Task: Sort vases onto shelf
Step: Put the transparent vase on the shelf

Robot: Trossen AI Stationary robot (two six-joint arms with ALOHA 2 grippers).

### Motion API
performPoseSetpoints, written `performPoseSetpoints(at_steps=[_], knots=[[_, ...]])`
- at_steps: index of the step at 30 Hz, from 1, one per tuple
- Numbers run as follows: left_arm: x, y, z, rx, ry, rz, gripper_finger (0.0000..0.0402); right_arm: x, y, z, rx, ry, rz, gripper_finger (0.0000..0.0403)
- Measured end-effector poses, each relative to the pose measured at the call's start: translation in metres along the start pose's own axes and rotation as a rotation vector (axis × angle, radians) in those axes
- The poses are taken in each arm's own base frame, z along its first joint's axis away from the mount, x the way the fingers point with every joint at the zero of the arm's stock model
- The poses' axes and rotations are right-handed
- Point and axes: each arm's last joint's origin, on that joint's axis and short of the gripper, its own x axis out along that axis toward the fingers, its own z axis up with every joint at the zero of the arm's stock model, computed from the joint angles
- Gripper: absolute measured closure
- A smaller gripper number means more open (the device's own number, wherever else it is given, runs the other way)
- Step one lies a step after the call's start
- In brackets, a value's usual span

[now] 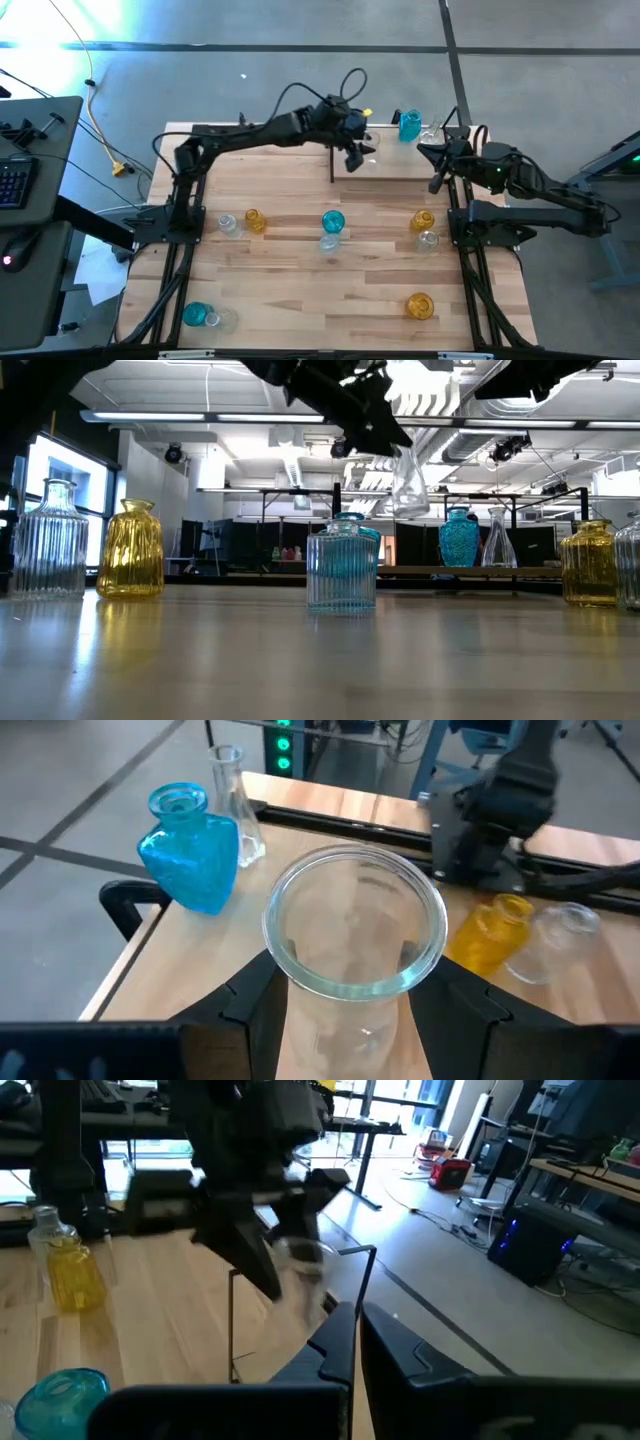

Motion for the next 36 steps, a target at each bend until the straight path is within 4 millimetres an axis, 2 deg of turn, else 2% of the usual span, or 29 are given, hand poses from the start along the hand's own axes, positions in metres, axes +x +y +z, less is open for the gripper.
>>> performPoseSetpoints(at_steps=[12, 32, 36], knots=[[0.046, 0.006, -0.026, 0.008, -0.015, 0.031, 0.0239, 0.002, 0.001, -0.001, -0.005, 0.012, 0.002, 0.0403], [0.070, 0.010, -0.048, 0.014, 0.039, 0.070, 0.0240, 0.002, 0.001, -0.001, -0.005, 0.013, 0.005, 0.0403], [0.070, 0.010, -0.048, 0.026, 0.035, 0.069, 0.0208, 0.002, 0.001, -0.001, -0.005, 0.012, 0.004, 0.0403]])
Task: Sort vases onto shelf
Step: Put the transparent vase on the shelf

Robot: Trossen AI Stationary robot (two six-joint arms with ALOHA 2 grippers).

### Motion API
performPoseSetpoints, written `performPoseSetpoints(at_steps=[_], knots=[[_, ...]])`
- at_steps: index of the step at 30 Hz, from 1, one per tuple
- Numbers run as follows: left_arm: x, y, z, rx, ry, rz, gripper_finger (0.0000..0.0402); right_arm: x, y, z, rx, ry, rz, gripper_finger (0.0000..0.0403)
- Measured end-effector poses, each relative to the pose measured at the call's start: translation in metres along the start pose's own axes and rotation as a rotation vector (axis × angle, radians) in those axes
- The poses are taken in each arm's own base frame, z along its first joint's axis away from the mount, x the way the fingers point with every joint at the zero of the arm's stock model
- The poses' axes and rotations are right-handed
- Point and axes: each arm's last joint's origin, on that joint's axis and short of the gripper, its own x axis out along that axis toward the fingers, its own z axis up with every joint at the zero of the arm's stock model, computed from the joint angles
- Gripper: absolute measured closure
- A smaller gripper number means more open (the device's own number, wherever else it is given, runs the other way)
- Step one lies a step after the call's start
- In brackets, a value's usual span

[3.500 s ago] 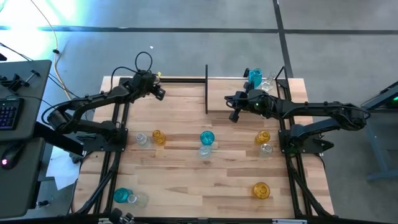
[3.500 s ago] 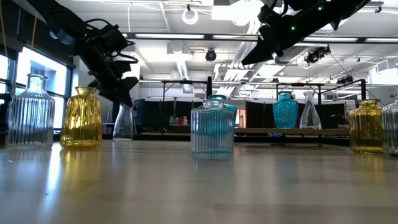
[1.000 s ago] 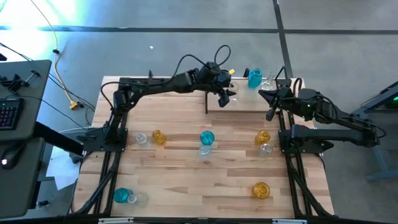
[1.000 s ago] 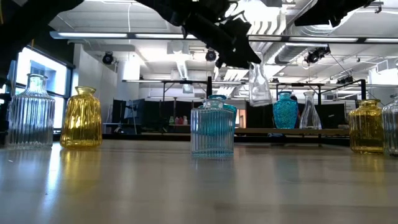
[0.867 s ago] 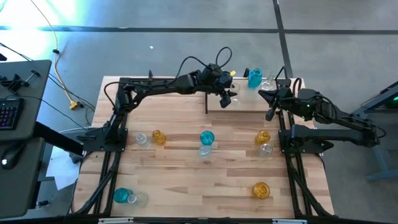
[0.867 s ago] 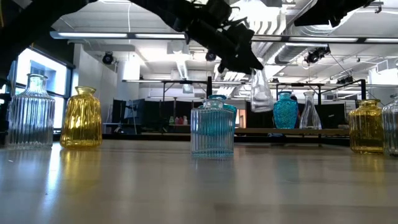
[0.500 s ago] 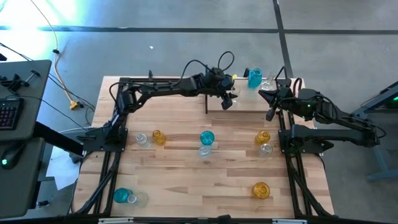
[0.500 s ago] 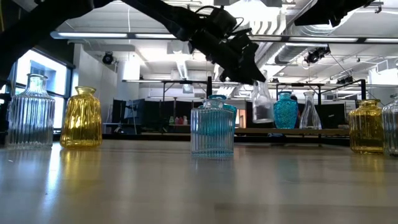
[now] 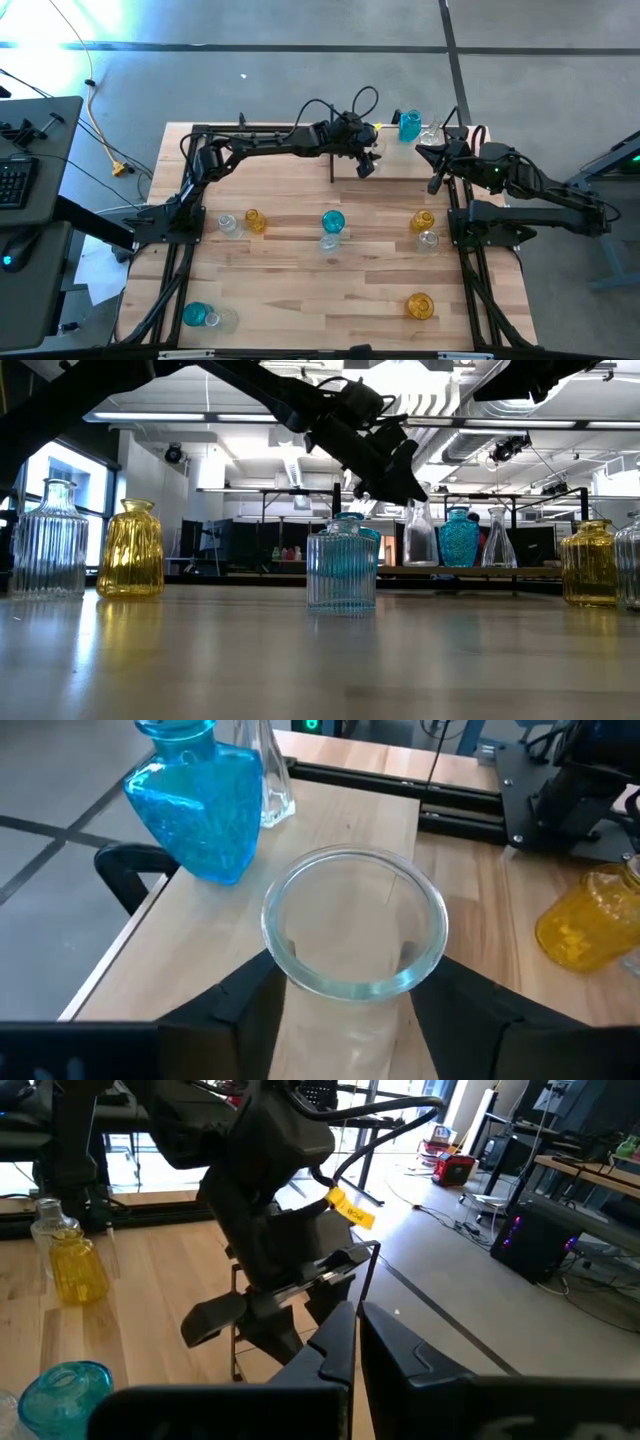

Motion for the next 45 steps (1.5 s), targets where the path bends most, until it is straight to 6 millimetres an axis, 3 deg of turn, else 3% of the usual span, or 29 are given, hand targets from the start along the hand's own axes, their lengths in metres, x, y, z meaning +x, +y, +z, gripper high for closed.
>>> performPoseSetpoints(at_steps=[7, 14, 17, 20, 24, 26, 30, 34, 38, 45], knots=[[-0.008, 0.000, 0.009, 0.025, -0.040, 0.004, 0.0170, 0.000, 0.000, -0.001, -0.005, 0.011, 0.002, 0.0403], [-0.060, 0.004, 0.053, 0.109, -0.187, 0.013, 0.0169, 0.000, 0.000, -0.002, -0.008, 0.020, 0.003, 0.0403], [-0.089, 0.000, 0.065, 0.163, -0.222, -0.021, 0.0196, 0.000, 0.001, -0.002, 0.004, 0.022, 0.045, 0.0403], [-0.114, -0.007, 0.065, 0.193, -0.278, -0.075, 0.0259, 0.000, 0.004, -0.004, 0.011, 0.036, 0.113, 0.0403], [-0.129, -0.011, 0.027, 0.166, -0.369, -0.140, 0.0370, 0.007, 0.008, -0.007, 0.016, 0.081, 0.168, 0.0403], [-0.136, -0.012, 0.001, 0.127, -0.415, -0.155, 0.0392, 0.016, 0.012, -0.012, 0.015, 0.086, 0.172, 0.0403], [-0.160, -0.017, -0.043, 0.064, -0.538, -0.140, 0.0378, 0.041, 0.026, -0.031, 0.001, 0.125, 0.188, 0.0403], [-0.183, -0.020, -0.076, 0.014, -0.580, -0.103, 0.0388, 0.064, 0.039, -0.048, -0.006, 0.140, 0.181, 0.0403], [-0.199, -0.020, -0.096, -0.003, -0.575, -0.057, 0.0400, 0.083, 0.053, -0.060, -0.006, 0.151, 0.186, 0.0403], [-0.208, -0.021, -0.117, -0.011, -0.544, 0.002, 0.0400, 0.113, 0.064, -0.083, -0.023, 0.275, 0.049, 0.0403]])
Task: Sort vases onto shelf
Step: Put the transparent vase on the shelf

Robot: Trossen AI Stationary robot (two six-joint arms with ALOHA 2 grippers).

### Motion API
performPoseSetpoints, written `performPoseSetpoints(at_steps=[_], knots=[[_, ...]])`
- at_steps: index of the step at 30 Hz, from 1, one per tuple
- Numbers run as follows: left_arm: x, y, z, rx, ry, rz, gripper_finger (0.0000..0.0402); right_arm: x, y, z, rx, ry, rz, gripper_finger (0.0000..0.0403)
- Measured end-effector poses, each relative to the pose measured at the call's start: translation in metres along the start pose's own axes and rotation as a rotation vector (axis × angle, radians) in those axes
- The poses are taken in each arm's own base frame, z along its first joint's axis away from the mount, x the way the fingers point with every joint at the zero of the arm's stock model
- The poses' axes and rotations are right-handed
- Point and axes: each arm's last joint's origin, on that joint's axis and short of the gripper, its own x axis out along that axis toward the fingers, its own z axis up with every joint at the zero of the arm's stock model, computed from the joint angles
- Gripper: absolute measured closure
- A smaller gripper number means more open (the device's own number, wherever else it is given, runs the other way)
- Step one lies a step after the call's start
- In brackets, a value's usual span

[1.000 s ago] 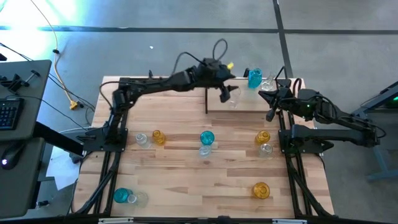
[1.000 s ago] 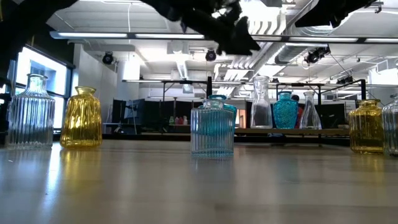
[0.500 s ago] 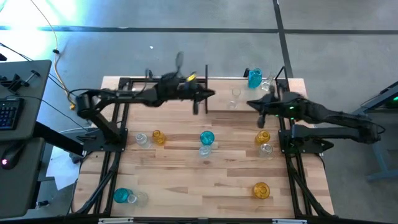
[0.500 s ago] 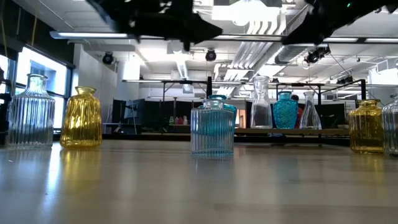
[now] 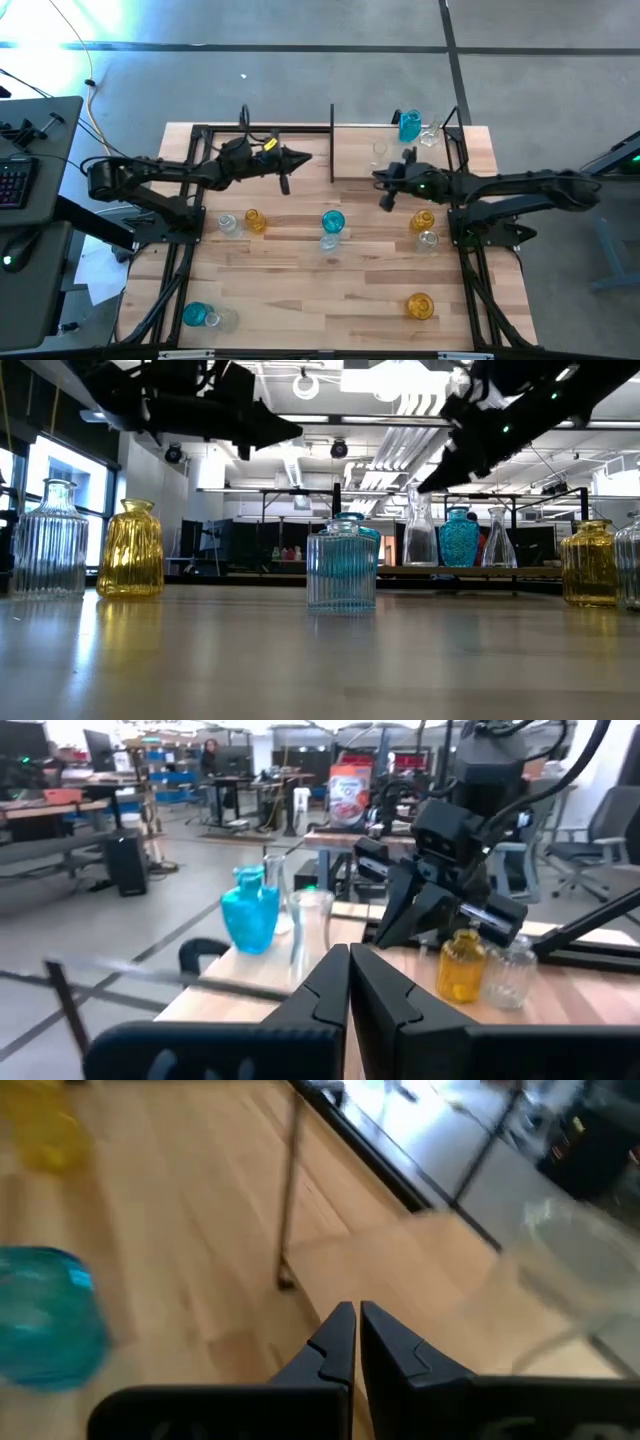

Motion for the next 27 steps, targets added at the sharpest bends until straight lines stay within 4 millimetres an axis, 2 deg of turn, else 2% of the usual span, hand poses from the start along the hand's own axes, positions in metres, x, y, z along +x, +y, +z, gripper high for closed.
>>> performPoseSetpoints(at_steps=[8, 20, 27], knots=[[-0.003, 0.000, -0.007, -0.003, 0.023, 0.026, 0.0401, 0.027, -0.012, -0.012, 0.080, 0.075, -0.109, 0.0403], [-0.003, 0.000, -0.007, -0.002, 0.024, 0.027, 0.0401, 0.034, -0.041, -0.012, 0.180, 0.060, -0.232, 0.0403], [-0.003, 0.000, -0.008, -0.002, 0.035, 0.027, 0.0401, 0.035, -0.038, -0.006, 0.169, 0.011, -0.086, 0.0403]])
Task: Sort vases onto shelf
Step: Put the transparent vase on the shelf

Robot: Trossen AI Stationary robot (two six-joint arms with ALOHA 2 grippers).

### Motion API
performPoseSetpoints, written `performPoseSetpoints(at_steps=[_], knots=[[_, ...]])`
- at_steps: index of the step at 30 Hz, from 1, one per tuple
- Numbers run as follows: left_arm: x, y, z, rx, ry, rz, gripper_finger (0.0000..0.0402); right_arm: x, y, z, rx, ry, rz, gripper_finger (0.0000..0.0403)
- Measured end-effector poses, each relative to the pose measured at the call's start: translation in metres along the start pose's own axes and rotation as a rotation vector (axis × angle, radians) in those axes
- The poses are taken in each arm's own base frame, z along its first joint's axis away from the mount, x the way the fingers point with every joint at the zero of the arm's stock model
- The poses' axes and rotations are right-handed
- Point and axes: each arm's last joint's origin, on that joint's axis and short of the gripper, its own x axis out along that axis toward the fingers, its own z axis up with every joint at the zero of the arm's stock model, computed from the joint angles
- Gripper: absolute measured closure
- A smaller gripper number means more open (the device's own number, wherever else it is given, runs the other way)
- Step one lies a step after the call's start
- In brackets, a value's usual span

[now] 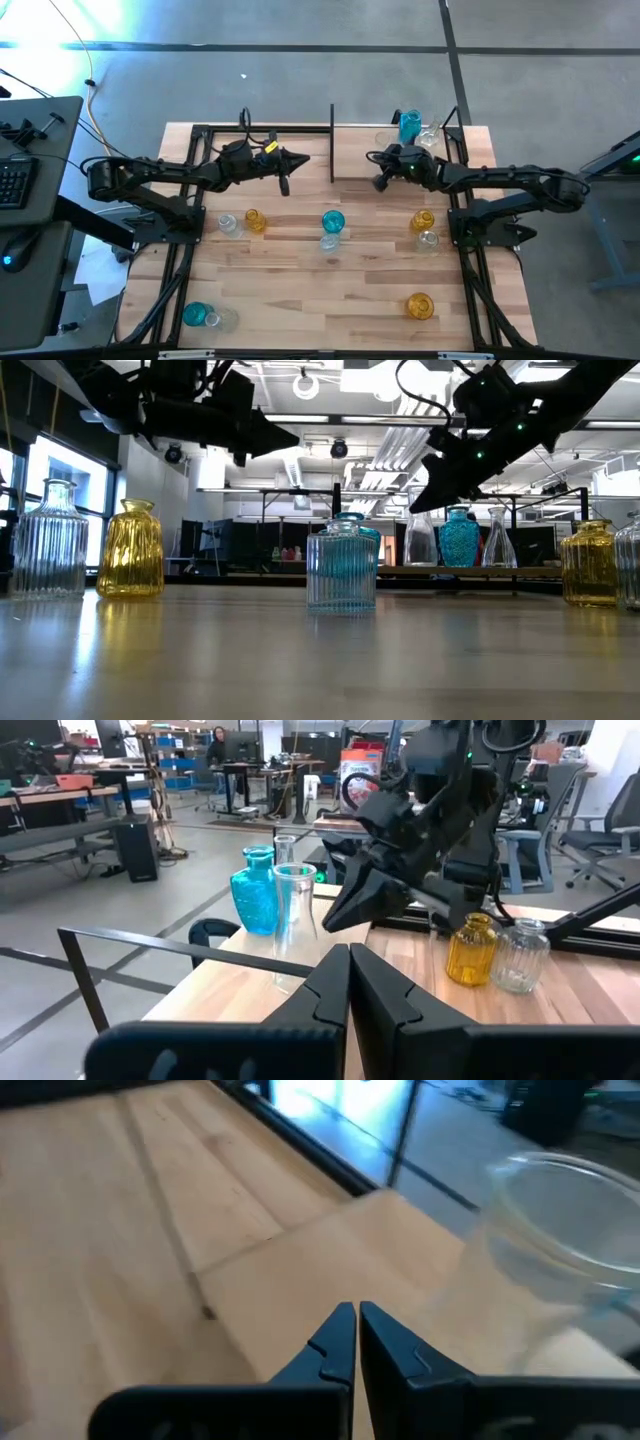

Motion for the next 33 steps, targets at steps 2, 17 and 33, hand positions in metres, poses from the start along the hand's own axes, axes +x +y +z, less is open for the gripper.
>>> performPoseSetpoints(at_steps=[2, 17, 33], knots=[[0.000, 0.000, -0.001, 0.000, 0.008, 0.000, 0.0401, 0.000, 0.001, 0.001, 0.012, -0.006, 0.008, 0.0403], [0.000, 0.000, -0.002, -0.001, 0.018, 0.001, 0.0401, 0.004, -0.026, 0.002, 0.056, -0.009, -0.199, 0.0403], [0.000, 0.000, -0.005, -0.004, 0.049, 0.009, 0.0401, 0.001, -0.032, -0.001, -0.036, 0.040, -0.115, 0.0403]])
